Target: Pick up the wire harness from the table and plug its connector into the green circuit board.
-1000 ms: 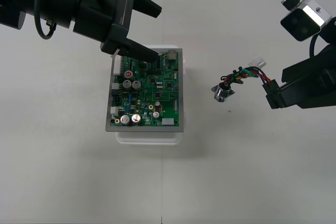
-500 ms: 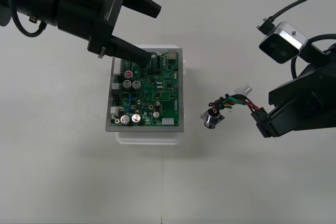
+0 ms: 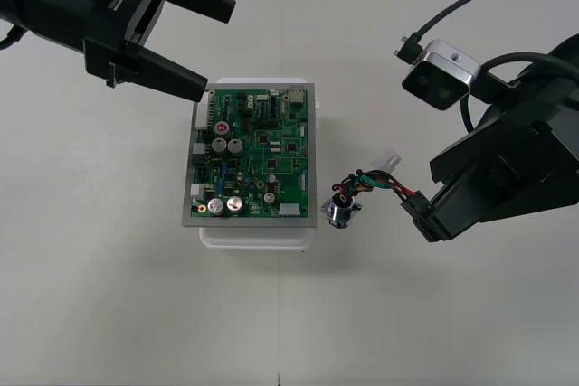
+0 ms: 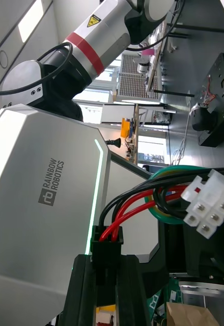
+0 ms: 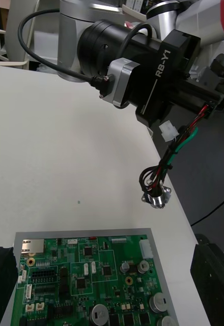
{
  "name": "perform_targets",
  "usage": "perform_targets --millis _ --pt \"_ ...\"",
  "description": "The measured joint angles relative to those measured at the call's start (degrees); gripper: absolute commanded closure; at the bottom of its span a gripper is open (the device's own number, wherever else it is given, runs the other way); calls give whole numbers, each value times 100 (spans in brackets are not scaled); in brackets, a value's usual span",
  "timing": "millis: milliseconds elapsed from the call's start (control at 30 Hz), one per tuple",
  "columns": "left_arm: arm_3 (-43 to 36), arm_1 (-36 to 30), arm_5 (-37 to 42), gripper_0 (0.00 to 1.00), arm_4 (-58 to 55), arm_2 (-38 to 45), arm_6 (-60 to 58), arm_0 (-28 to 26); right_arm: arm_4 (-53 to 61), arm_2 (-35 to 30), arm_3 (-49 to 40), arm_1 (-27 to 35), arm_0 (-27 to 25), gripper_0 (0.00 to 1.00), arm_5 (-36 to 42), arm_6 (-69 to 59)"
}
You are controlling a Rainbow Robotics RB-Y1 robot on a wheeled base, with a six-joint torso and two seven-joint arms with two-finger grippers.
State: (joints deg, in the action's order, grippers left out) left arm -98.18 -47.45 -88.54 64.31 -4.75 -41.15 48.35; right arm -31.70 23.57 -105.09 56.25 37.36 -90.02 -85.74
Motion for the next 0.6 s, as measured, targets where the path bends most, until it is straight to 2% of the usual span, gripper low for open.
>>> perform_targets --millis 400,600 --pt "11 -792 -1 0 -901 0 1453 -407 54 560 363 -91 605 100 0 0" --pt "191 -1017 -1 0 -1268 -1 1568 -499 147 971 370 -187 901 100 0 0"
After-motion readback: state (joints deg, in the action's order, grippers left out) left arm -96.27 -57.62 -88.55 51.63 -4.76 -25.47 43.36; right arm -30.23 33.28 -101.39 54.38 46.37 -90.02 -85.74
